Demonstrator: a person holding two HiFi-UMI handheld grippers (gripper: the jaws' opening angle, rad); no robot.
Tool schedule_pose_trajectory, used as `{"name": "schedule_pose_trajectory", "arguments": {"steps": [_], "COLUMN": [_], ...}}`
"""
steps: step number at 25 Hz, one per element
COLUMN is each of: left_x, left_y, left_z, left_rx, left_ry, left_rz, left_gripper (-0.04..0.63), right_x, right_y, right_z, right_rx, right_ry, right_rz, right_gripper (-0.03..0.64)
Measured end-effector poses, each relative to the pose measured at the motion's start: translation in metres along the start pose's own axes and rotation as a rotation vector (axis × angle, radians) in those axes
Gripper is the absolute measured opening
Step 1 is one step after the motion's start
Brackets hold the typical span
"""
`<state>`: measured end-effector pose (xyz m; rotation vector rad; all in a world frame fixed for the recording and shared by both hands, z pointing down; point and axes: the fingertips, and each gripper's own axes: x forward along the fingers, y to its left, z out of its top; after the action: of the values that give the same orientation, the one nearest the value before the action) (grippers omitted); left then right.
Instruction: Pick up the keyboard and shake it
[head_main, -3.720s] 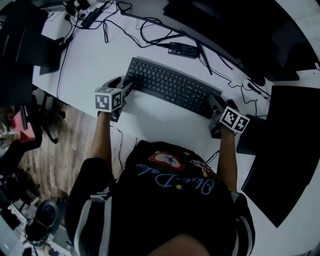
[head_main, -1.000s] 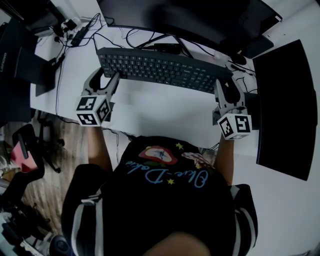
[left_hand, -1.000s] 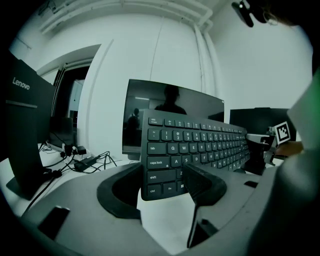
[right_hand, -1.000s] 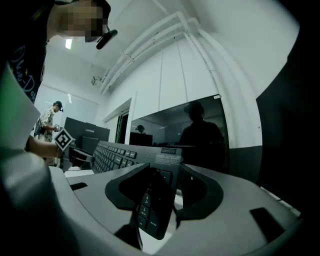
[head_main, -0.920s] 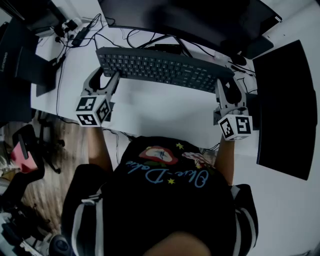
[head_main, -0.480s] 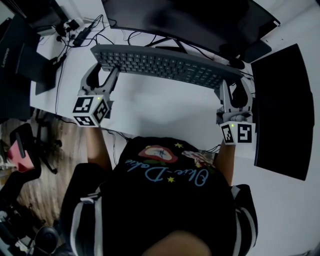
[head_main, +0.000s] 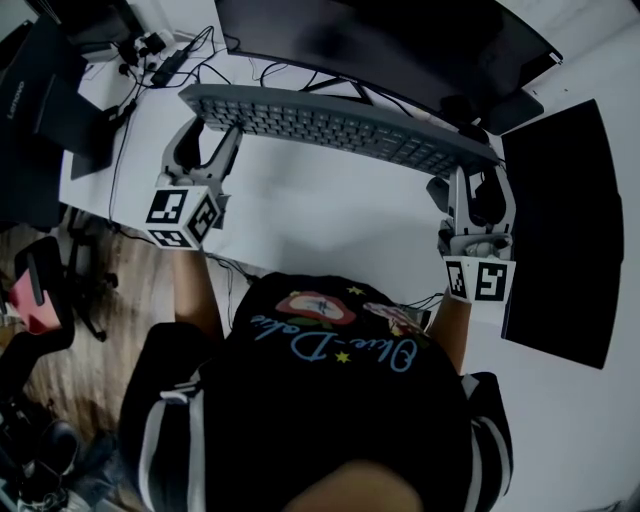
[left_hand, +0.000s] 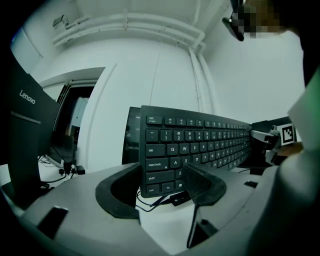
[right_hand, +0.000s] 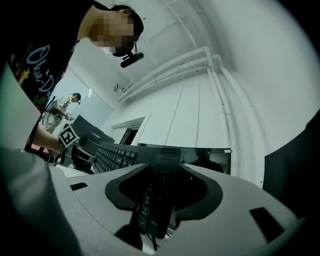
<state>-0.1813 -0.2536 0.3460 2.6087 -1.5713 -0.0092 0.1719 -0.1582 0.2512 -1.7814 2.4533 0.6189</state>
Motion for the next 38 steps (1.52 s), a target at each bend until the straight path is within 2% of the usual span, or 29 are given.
{"name": "schedule_pose_trajectory", "arguments": {"steps": [22, 32, 36, 38], "left_x": [0.006, 0.005, 0.005, 0.005], "left_y": [0.012, 0.010, 0.008, 0.010], "left_z": [0.031, 0.045, 0.048, 0.050], "left_rx": [0.116, 0.172, 0.156, 0.164], "left_ry": [-0.147, -0.224, -0.216, -0.244], "left_rz": [0.071, 0.076, 0.079, 0.078], "left_gripper": [0.247, 0.247, 0.247, 0.247], "right_x": [0.001, -0.006, -0.007, -0.007], "right_y": [0.006, 0.005, 0.006, 0.007], "right_z": [0.020, 0.025, 0.026, 0.028], "right_rx": [-0.018, -0.011, -0.015, -0.016], "right_ry": [-0.063, -0.091, -0.097, -0.104], "right_rz": [0.020, 0.014, 0.012, 0.012], "right_gripper": [0.147, 0.146, 0.143, 0.143]}}
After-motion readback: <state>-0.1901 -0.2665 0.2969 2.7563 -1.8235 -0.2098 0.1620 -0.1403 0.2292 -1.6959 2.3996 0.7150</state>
